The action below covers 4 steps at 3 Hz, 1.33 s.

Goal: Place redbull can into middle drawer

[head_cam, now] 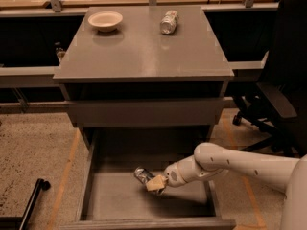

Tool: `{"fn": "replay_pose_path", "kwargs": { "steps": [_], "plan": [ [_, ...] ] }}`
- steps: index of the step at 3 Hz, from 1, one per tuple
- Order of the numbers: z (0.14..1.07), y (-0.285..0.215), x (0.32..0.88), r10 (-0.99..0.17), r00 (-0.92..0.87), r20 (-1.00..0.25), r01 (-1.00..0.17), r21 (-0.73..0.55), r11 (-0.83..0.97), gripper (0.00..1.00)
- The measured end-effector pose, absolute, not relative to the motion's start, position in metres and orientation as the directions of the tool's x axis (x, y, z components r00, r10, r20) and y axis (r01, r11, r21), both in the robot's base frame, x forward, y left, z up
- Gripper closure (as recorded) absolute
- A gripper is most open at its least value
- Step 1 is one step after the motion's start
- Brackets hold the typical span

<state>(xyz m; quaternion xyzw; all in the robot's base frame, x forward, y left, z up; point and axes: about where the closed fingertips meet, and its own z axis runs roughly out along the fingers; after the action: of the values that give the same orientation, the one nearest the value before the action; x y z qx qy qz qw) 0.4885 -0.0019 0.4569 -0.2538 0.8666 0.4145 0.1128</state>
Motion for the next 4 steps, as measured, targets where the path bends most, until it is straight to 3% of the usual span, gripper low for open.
{"fn": "replay_pose_path", "kwargs": {
  "steps": [1,2,4],
  "plan": [
    [0.434,-0.007,0.487,-0.298,-0.879,-0.372,-0.477,0.696,0.537,0.82],
    [0.450,-0.004,0.500,-0.278,-0.859,-0.429,-0.510,0.680,0.527,0.59],
    [0.448,0.000,0.498,-0.283,-0.859,-0.426,-0.511,0.684,0.521,0.12]
  ]
}}
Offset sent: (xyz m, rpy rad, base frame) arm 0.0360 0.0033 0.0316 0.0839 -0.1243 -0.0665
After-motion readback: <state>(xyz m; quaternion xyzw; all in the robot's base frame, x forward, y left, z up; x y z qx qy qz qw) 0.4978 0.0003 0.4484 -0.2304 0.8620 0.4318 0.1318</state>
